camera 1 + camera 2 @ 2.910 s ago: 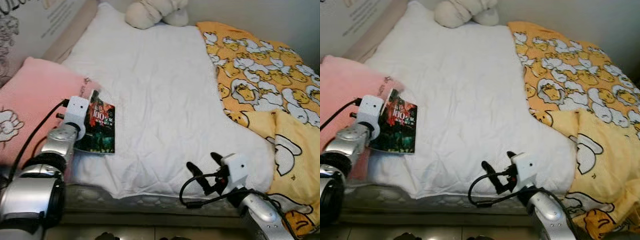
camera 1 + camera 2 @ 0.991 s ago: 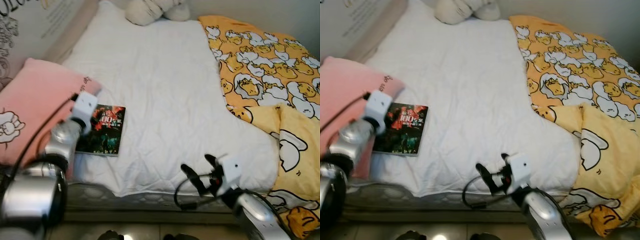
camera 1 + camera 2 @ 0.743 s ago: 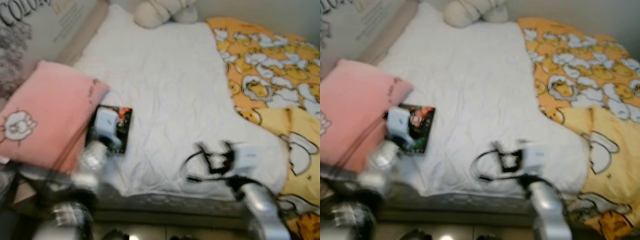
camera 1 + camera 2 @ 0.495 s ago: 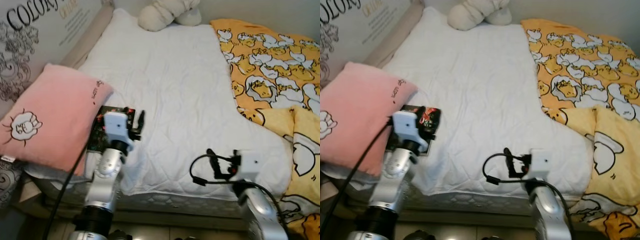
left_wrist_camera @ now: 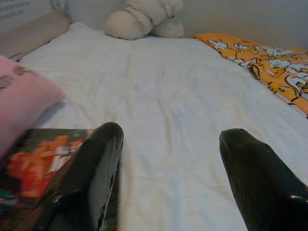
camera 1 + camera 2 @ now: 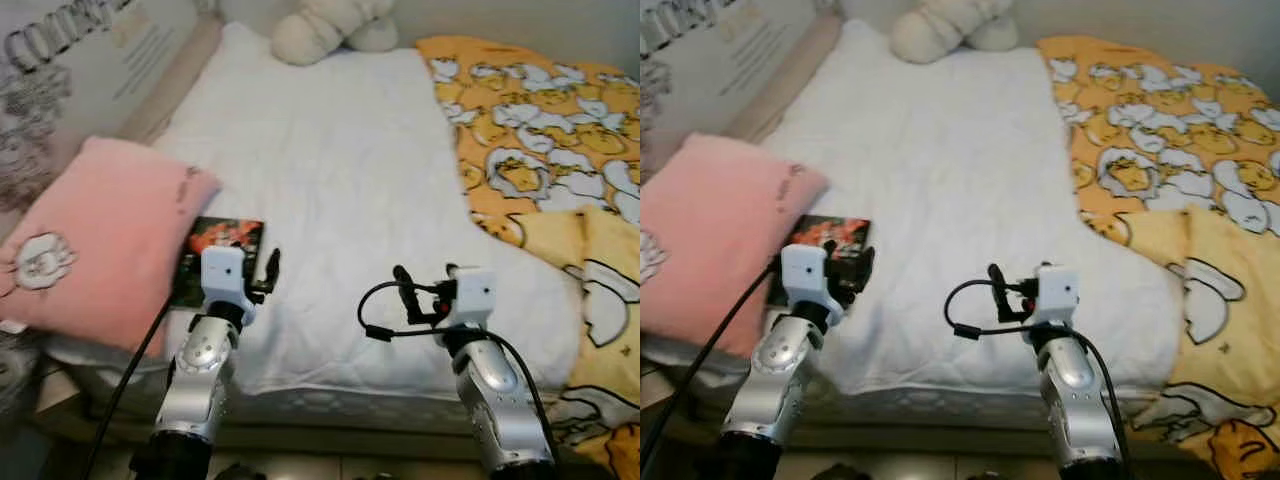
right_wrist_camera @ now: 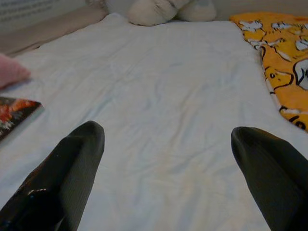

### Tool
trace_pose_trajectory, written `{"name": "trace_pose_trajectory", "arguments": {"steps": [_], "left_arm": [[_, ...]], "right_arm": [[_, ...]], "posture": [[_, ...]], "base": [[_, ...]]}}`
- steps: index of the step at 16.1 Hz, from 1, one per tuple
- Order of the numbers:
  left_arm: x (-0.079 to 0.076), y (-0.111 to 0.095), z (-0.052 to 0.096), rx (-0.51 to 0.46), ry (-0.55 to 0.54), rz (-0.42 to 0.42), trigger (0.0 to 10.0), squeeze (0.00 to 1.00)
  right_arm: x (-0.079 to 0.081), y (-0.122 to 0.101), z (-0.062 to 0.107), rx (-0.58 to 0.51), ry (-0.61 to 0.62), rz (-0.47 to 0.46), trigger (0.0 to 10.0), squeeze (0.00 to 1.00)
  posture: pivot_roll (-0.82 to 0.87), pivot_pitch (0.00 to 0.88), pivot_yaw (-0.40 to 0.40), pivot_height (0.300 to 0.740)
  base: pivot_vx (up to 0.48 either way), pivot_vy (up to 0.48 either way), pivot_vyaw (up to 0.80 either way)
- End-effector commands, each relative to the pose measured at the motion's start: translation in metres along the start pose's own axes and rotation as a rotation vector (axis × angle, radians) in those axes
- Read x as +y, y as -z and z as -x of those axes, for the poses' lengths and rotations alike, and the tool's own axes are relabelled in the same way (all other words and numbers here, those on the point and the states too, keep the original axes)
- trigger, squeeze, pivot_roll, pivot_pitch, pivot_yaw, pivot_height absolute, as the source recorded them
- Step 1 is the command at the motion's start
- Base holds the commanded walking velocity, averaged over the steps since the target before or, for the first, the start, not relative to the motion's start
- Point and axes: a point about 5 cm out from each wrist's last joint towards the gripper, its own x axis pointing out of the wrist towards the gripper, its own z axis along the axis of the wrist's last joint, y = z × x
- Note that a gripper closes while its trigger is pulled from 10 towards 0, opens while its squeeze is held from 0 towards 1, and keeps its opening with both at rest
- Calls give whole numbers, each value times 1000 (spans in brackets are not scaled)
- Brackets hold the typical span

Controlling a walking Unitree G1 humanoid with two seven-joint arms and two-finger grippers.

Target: Clean up the room

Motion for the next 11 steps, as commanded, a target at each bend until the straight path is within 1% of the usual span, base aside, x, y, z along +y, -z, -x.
{"name": "trace_pose_trajectory", "arguments": {"steps": [1, 3, 5, 6, 7, 9, 11], "left_arm": [[-10, 5, 0, 19, 31, 7, 10000, 0], [-13, 2, -4, 14, 75, -14, 10000, 0], [-8, 1, -5, 9, 51, -15, 10000, 0], [-4, 0, -4, 2, 8, -3, 10000, 0], [2, 4, 1, 10, -50, 22, 10000, 0], [1, 6, 9, 0, -58, 5, 10000, 0], [2, 6, 9, -1, -55, -14, 10000, 0]], "right_arm": [[0, 8, -1, 47, -39, 54, 10000, 0], [5, 3, -10, 14, -36, 16, 10000, 0], [7, 2, -12, 6, -36, 4, 10000, 0], [6, 2, -11, 2, -35, 4, 10000, 0], [3, 4, -8, -2, -17, -4, 10000, 0], [-3, 8, -1, 3, 1, -10, 10000, 0], [-5, 15, 4, 29, 2, -11, 10000, 0]], "posture": [[41, 0, -15, 740], [48, 0, -8, 740], [51, 0, -8, 740], [53, 0, -10, 740], [56, 0, -17, 740], [61, 0, -27, 740], [64, 0, -33, 740]], "base": [[0, -480, 0], [0, -480, 0], [0, -480, 0], [0, -480, 0], [0, -480, 0], [0, -480, 0], [0, -480, 0]]}}
